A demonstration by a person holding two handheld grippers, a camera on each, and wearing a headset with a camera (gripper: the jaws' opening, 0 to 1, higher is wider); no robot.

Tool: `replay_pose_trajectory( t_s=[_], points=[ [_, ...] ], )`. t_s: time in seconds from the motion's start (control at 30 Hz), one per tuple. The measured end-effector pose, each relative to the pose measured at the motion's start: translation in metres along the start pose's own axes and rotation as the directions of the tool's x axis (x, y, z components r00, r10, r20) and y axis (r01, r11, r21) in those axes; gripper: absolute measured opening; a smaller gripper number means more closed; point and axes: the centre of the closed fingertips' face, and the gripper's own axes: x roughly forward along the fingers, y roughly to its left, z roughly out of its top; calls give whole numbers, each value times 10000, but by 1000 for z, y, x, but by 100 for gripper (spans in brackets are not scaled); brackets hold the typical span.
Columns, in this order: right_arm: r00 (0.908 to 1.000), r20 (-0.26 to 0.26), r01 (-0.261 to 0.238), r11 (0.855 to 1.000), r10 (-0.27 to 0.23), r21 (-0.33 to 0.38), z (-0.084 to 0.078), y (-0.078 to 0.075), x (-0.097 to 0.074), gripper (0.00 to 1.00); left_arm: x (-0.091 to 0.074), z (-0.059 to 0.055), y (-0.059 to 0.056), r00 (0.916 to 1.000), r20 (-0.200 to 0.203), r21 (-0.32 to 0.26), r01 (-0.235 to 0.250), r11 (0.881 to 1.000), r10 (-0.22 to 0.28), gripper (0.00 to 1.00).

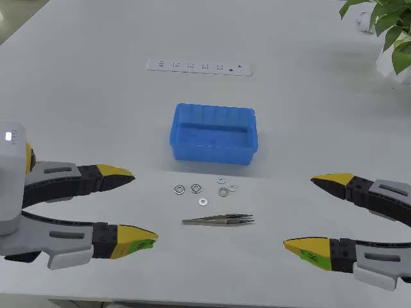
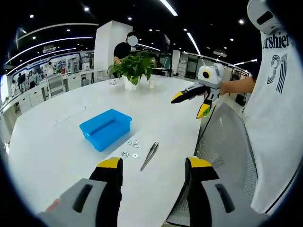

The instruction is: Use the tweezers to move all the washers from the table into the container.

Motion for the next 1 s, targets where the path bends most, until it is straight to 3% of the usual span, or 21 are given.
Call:
replay_pose_trajectory(
  t_s=[0.27,0.4,0.57,1.0],
  points=[
    [9999,-120,-58,10000,59,28,-3,0,1,62,3,-1,2,10000,79,-101,46,9999,-46,56],
    [9999,-120,-105,9999,107,126,-6,0,4,62,9,-4,-2,9996,-195,-25,191,9998,-191,55],
    [9998,-95,-161,9998,163,152,-6,1,6,62,10,-4,-4,9994,-231,-71,247,9997,-249,54],
    [9997,-236,-72,9999,76,146,-7,0,3,60,8,-3,1,9999,-109,-100,84,9999,-85,53]
  ],
)
